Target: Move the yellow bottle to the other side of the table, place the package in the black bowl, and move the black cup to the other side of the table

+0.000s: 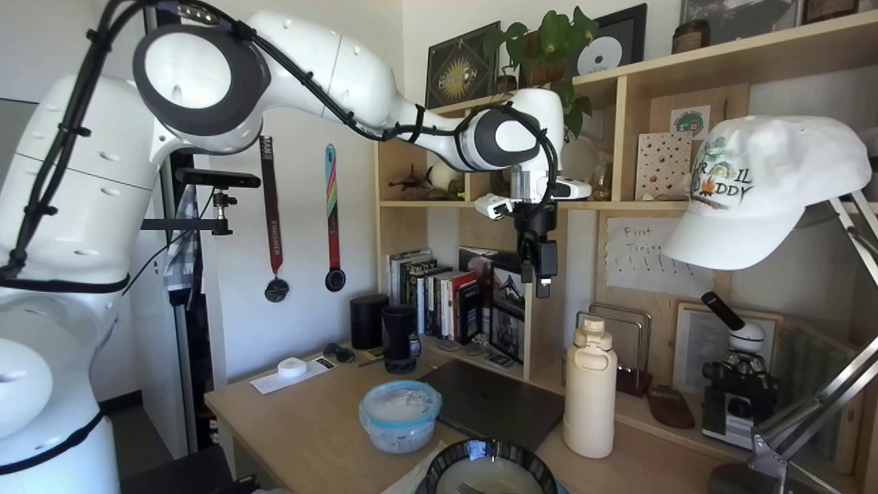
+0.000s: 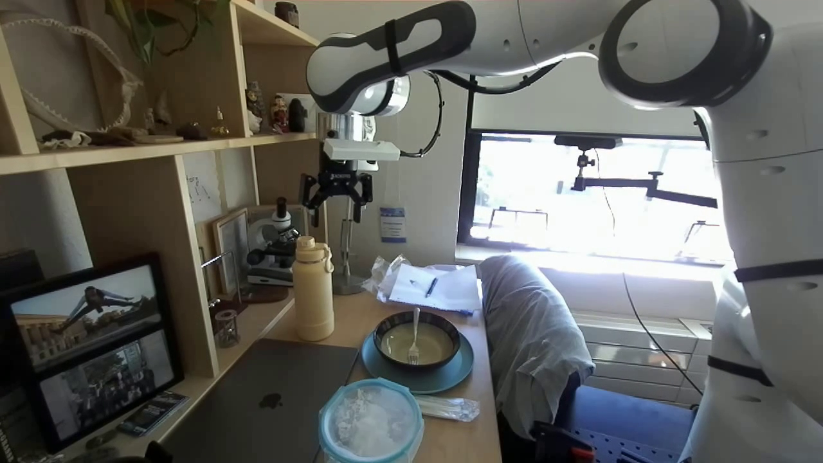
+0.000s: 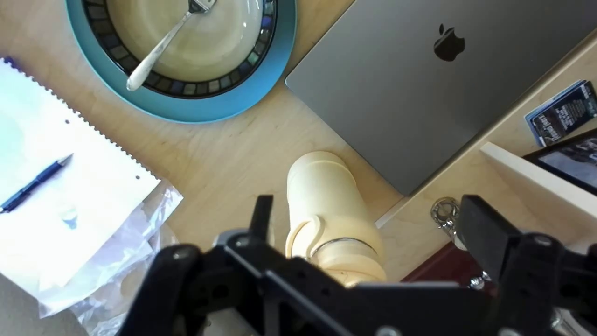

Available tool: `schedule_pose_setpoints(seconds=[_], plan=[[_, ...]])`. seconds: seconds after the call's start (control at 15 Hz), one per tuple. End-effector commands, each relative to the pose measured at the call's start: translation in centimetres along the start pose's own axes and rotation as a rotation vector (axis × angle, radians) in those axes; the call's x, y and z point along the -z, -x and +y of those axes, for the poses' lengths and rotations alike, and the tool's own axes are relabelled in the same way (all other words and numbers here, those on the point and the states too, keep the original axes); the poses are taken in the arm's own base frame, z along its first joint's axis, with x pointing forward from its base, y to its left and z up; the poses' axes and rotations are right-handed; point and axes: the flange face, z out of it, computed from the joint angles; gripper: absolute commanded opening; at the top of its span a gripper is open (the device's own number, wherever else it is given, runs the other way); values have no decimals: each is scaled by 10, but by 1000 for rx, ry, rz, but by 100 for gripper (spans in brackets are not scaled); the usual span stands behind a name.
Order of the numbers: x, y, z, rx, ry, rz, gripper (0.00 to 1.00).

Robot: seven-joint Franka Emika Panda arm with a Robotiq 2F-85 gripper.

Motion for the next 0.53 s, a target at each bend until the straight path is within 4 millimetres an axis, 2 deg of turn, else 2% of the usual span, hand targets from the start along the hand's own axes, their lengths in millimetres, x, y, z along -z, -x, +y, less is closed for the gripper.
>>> schedule_pose_setpoints(seconds=[0.0, 0.27, 0.47], plan=[[-20, -19, -4, 33, -9, -7, 100], [-47, -41, -14, 76, 3, 1, 100], [-58, -59, -14, 86, 17, 15, 100]])
